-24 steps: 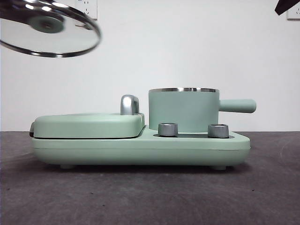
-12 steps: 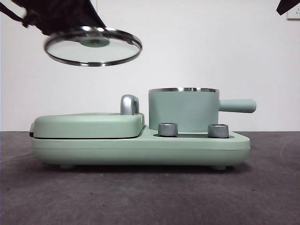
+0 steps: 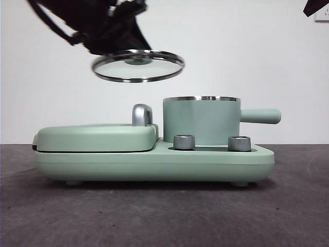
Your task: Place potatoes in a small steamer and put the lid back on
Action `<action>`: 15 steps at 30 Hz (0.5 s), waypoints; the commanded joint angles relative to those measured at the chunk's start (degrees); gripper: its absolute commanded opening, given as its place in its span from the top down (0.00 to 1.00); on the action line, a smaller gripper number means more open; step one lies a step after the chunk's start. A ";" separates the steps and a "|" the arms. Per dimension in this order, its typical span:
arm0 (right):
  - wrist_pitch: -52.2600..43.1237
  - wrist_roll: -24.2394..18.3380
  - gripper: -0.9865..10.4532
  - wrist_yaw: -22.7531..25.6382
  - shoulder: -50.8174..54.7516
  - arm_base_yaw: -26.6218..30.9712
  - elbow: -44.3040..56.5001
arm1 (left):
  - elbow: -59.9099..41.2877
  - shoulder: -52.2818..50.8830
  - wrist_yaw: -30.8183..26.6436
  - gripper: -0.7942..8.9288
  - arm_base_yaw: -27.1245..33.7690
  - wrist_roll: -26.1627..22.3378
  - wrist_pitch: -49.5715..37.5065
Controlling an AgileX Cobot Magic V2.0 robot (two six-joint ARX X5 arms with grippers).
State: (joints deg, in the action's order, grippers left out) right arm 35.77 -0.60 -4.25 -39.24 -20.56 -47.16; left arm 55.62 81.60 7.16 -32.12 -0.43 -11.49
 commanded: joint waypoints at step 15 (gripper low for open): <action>1.81 0.13 0.63 0.24 -0.33 -0.31 -0.46 | 20.57 20.02 2.12 0.91 -2.67 -8.61 -1.64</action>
State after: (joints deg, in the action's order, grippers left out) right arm 37.69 -0.62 -4.25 -39.24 -20.56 -47.16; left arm 73.80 100.68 8.45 -34.30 -8.03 -11.40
